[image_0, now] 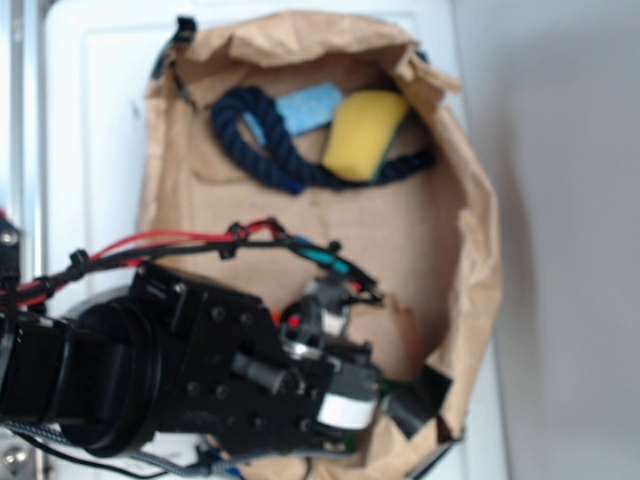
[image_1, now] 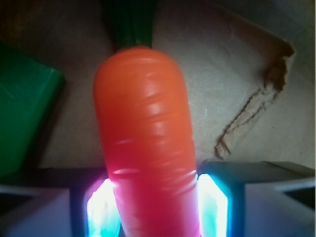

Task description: Grab the carrot.

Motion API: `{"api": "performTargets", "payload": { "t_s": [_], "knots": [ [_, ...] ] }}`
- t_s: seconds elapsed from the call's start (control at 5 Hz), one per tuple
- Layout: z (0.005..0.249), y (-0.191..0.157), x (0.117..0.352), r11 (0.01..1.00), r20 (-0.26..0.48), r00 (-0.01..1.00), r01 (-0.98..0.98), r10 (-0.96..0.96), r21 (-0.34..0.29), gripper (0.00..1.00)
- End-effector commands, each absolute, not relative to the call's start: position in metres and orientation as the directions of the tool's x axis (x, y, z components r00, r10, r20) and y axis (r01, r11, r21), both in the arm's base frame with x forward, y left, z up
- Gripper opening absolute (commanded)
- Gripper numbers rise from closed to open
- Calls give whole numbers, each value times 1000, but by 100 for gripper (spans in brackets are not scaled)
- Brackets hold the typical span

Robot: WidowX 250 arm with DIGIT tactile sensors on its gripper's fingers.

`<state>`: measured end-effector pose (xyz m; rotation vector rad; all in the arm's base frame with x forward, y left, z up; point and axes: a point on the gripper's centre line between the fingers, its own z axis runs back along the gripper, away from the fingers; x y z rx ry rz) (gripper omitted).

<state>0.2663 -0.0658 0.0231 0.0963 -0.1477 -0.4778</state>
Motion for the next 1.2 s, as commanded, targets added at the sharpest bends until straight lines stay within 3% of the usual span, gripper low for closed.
{"api": "performTargets", "payload": {
  "t_s": [0.0,0.2,0.4,0.6,1.0],
  "knots": [
    [91,-64,271,937,139,927,343,-349,65,0],
    [133,-42,276,986,146,976,150,-159,69,0],
    [157,-25,272,992,136,983,116,-121,38,0],
    [172,-12,270,993,99,990,107,-102,-46,0],
    [180,-5,259,991,127,985,124,-118,-41,0]
  ]
}}
